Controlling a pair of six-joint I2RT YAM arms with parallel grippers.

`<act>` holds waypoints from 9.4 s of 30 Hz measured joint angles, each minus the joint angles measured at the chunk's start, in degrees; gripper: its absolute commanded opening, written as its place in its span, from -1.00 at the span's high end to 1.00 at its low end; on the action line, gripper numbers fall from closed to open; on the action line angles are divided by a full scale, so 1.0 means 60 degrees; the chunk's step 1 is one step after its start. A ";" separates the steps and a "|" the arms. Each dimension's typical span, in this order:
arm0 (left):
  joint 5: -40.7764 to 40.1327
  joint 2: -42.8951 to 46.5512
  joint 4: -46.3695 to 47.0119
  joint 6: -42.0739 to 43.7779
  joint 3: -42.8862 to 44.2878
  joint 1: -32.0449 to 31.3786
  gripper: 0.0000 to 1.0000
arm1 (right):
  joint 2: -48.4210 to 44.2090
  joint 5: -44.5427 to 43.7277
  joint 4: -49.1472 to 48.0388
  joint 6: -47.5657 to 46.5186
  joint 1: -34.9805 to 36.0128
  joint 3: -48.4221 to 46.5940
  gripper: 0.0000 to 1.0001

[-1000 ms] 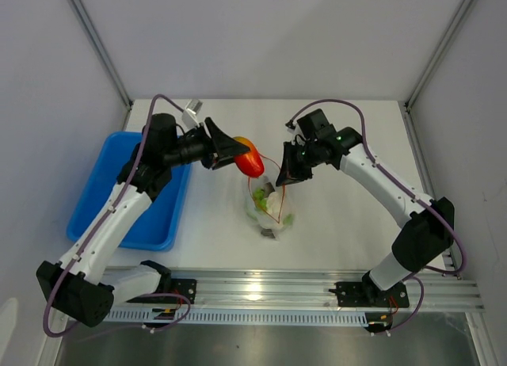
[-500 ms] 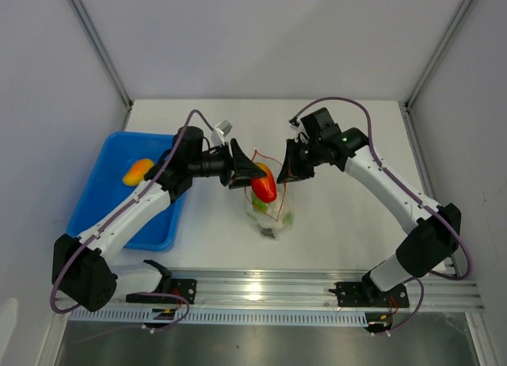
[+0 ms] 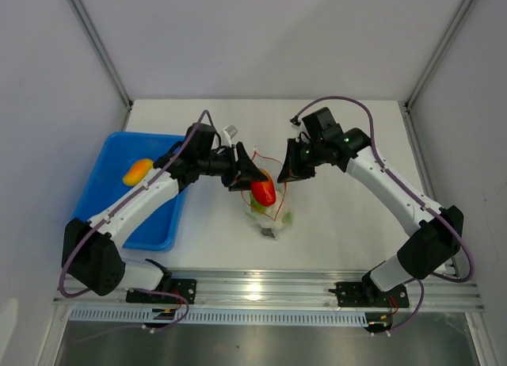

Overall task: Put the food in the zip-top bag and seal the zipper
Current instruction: Place the fake fruit in the zipper food storage bag, then pick up the fake fruit from the bin, then place the fake fruit in the zipper food storage bag, then adjust the zipper food storage bag at the center of the board.

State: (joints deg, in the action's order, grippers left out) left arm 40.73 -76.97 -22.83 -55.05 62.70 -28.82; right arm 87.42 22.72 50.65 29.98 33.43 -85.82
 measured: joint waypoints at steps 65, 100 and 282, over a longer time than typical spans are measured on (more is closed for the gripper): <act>-0.8338 -0.0215 0.2135 -0.5176 -0.3435 0.6838 -0.99 | 0.1421 0.0976 0.0423 -0.0947 -0.0648 -0.0004 1.00; -1.0943 -0.2805 0.3945 -0.9664 -0.3107 0.7067 -0.92 | 0.2277 0.1402 0.0874 -0.1555 -0.2025 -0.0444 1.00; -0.2331 -0.2084 -0.4273 0.3592 0.3279 -0.0586 0.99 | -0.0324 -0.0616 -0.0171 -0.0131 -0.0080 0.0576 0.51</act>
State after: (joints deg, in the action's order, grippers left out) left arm 26.74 -89.47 -48.47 -33.50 82.37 -32.34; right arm 85.47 19.03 49.63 29.19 32.95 -82.37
